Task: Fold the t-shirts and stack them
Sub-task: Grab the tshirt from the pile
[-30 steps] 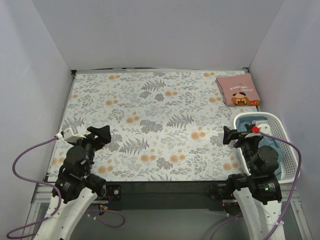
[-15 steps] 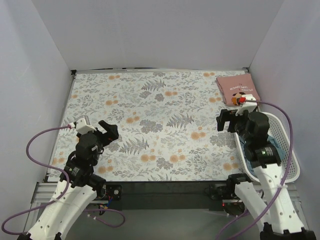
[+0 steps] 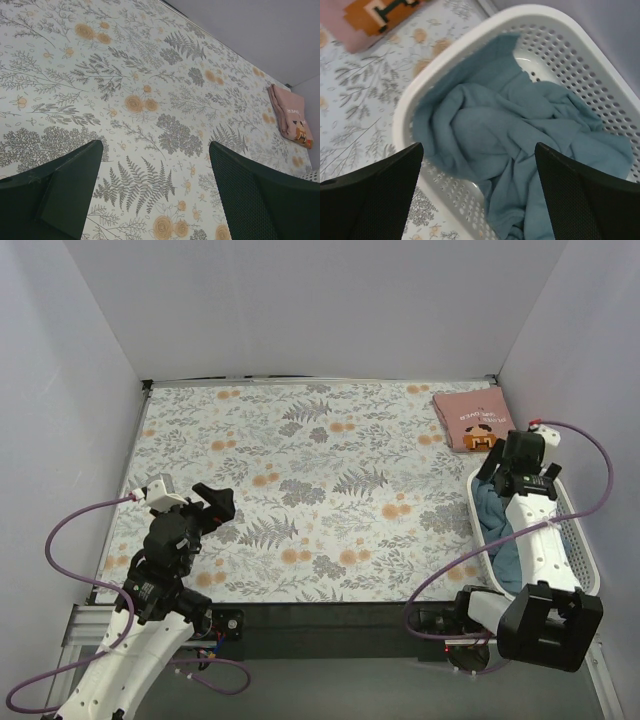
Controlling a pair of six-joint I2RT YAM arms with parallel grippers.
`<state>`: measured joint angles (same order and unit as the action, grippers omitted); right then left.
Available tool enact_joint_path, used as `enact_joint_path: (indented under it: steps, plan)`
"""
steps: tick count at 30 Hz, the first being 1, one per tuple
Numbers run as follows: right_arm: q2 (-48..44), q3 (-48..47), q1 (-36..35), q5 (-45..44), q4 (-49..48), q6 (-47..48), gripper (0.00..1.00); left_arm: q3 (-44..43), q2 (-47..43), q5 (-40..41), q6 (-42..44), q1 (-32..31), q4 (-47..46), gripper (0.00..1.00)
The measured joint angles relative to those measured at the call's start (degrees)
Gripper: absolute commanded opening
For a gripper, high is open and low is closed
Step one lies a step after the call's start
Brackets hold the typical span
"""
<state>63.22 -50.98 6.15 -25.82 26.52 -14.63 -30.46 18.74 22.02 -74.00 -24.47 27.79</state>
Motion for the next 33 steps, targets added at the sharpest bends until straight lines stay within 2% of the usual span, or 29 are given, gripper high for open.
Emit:
enact_joint_path:
  steps: [5, 10, 11, 13, 14, 16, 17, 18, 19, 22, 25, 28, 31, 33]
  plan:
    - [2.67, 4.83, 8.28, 0.76, -1.42, -5.62, 0.98, 0.0, 0.0, -0.37, 0.13, 0.0, 0.0, 0.86]
    - [6.29, 11.89, 10.73, 3.15, -4.44, -10.51, 0.98, 0.0, 0.02, -0.42, 0.17, 0.0, 0.0, 0.86]
    - [7.17, 13.14, 11.06, 3.82, -5.14, -11.06, 0.95, 0.0, 0.02, -0.42, 0.17, 0.0, 0.0, 0.86]
    - [8.92, 14.16, 11.78, 4.9, -6.51, -12.07, 0.83, 0.02, 0.0, -0.42, 0.15, 0.0, 0.0, 0.86]
    - [9.7, 14.25, 12.15, 5.49, -7.19, -12.31, 0.65, 0.02, 0.0, -0.42, 0.15, 0.02, 0.0, 0.86]
    - [10.25, 14.27, 12.5, 6.54, -8.2, -12.41, 0.49, 0.02, 0.0, -0.42, 0.15, 0.04, 0.0, 0.86]
    - [10.23, 14.29, 12.52, 6.73, -8.48, -12.68, 0.36, 0.02, 0.0, -0.42, 0.15, 0.04, 0.0, 0.86]
    - [10.01, 14.29, 12.55, 6.93, -8.63, -12.55, 0.3, 0.02, 0.0, -0.42, 0.15, 0.04, 0.0, 0.86]
    - [9.29, 14.32, 12.57, 7.13, -8.5, -12.02, 0.19, 0.02, 0.0, -0.42, 0.15, 0.04, 0.0, 0.86]
    - [3.72, 14.34, 12.76, 7.98, -6.91, -10.73, 0.01, 0.04, 0.02, -0.42, 0.15, 0.04, 0.0, 0.86]
    - [-4.79, 12.63, 12.76, 9.49, -4.28, -9.49, 0.01, 0.11, 0.11, -0.48, 0.17, 0.04, -0.02, 0.86]
    - [-9.49, 6.32, 11.76, 12.48, -2.62, -7.56, 0.01, 0.11, 0.28, -0.57, 0.2, 0.04, -0.04, 0.86]
    - [-9.73, -4.24, 7.89, 16.63, -2.01, -5.35, 0.01, 0.11, 0.5, -0.68, 0.26, 0.04, -0.09, 0.86]
    - [-7.04, -13.53, 2.82, 19.23, -0.9, -3.91, 0.01, 0.11, 0.52, -0.7, 0.28, 0.04, -0.13, 0.86]
